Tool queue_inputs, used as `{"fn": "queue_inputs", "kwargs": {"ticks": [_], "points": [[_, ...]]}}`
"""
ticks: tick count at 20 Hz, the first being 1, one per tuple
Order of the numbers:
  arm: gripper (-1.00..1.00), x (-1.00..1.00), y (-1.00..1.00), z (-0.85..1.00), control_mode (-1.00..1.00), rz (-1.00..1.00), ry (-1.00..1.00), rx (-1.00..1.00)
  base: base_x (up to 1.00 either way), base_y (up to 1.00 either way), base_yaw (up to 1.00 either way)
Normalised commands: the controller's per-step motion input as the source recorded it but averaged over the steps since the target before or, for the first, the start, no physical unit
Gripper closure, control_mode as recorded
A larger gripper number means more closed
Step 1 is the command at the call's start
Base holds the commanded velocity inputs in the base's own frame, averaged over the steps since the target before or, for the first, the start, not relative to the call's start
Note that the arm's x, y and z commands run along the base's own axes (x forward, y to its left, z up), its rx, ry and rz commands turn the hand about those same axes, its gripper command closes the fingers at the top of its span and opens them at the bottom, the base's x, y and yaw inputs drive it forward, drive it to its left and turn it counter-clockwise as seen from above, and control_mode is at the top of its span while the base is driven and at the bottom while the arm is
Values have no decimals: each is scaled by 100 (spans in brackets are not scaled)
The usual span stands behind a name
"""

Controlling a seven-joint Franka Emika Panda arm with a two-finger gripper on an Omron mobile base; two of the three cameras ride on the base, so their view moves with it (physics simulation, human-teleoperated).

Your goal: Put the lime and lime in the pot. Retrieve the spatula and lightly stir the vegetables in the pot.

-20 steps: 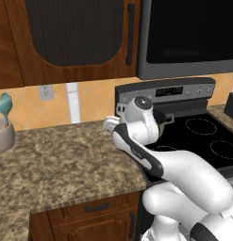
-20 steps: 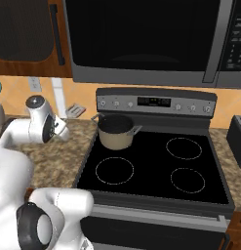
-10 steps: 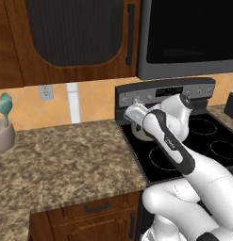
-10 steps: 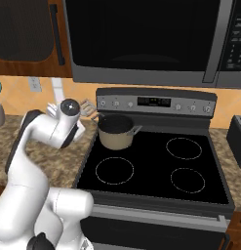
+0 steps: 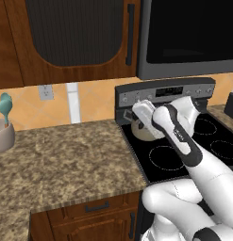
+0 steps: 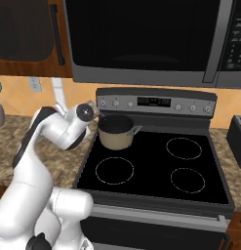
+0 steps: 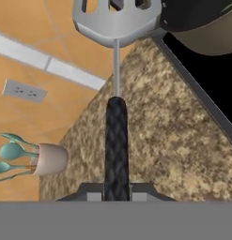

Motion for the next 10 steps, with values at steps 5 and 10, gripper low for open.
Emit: {"fn": "queue_inputs", "kwargs": {"ticks": [5, 10], "points": [[100, 8, -26, 18, -100, 0, 10, 30, 0, 0, 0], [100, 1, -23, 8, -100, 0, 4, 23, 0, 0, 0]]}}
